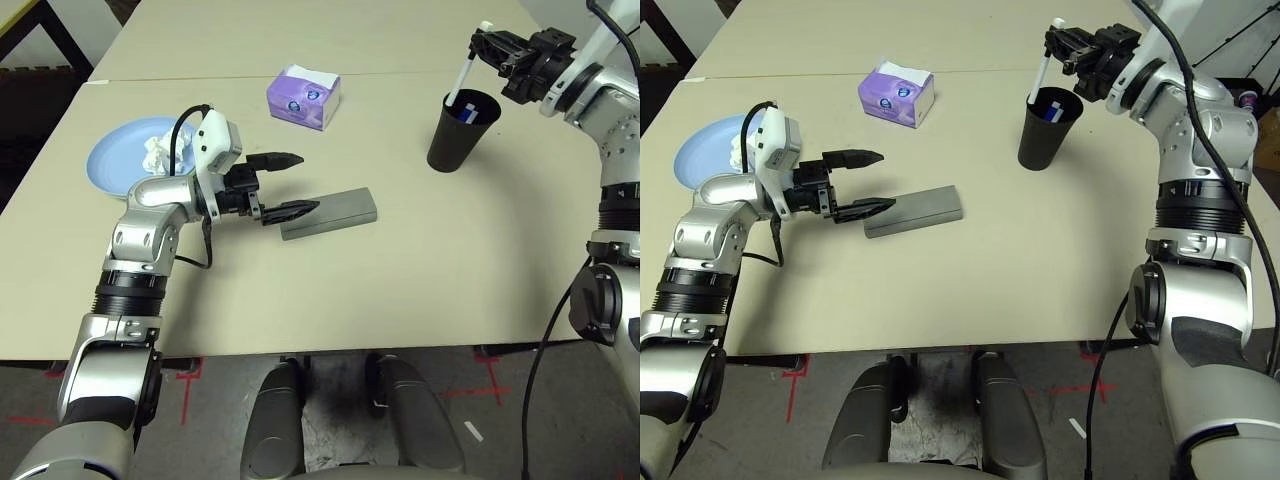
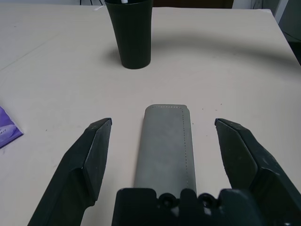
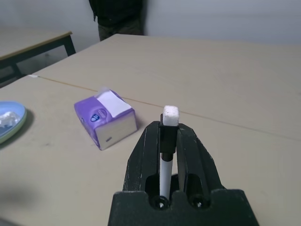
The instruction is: Organize and tidy the items on the table.
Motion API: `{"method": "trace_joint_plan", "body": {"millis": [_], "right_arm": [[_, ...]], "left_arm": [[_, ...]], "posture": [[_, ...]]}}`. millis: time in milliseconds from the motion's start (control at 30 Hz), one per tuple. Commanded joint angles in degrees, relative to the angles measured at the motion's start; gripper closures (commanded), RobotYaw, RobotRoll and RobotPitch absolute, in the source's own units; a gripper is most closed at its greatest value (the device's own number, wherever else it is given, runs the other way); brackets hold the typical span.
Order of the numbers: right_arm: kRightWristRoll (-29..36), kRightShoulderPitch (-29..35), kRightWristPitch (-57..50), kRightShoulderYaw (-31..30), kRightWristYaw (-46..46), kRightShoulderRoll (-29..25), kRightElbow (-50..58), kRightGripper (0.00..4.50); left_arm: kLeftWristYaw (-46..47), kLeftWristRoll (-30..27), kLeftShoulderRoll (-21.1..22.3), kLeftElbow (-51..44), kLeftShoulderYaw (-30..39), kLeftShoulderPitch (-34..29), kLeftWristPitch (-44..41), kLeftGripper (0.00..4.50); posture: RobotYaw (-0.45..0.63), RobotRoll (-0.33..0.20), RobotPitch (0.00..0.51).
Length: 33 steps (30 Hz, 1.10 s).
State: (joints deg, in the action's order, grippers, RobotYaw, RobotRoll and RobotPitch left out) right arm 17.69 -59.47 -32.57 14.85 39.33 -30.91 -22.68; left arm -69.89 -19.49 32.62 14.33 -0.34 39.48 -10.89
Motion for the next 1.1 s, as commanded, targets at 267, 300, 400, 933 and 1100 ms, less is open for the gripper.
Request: {"method": "trace_joint_plan", "body": {"millis": [267, 300, 400, 933, 1100], "right_arm": [[0.0, 2.2, 1.7, -1.8, -1.7, -0.5, 2.7, 4.18], [0.1, 2.3, 1.6, -1.9, -1.7, -0.5, 2.7, 4.18], [0.1, 2.4, 1.6, -2.2, -1.7, -0.6, 2.7, 4.18], [-0.5, 2.7, 1.0, -3.5, -2.9, -2.6, 2.1, 0.63], [-0.4, 2.7, 0.8, -3.3, -3.1, -2.8, 2.3, 0.03]], "left_arm": [[0.1, -0.6, 0.7, -1.6, 0.4, -1.3, -0.7, 0.0], [0.1, -0.6, 0.7, -1.6, 0.4, -1.4, -0.7, 0.0], [0.1, -0.6, 0.7, -1.7, 0.5, -1.4, -0.8, 0.0], [-0.6, -1.0, 0.6, -1.4, 0.1, -0.7, -1.1, 0.0], [-0.7, -1.0, 0.6, -1.0, 0.0, -0.3, -1.0, 0.0]], "posture": [[-0.04, 0.0, 0.181], [-0.04, 0.0, 0.182], [-0.04, 0.0, 0.182], [-0.04, 0.0, 0.184], [-0.05, 0.0, 0.183]]}}
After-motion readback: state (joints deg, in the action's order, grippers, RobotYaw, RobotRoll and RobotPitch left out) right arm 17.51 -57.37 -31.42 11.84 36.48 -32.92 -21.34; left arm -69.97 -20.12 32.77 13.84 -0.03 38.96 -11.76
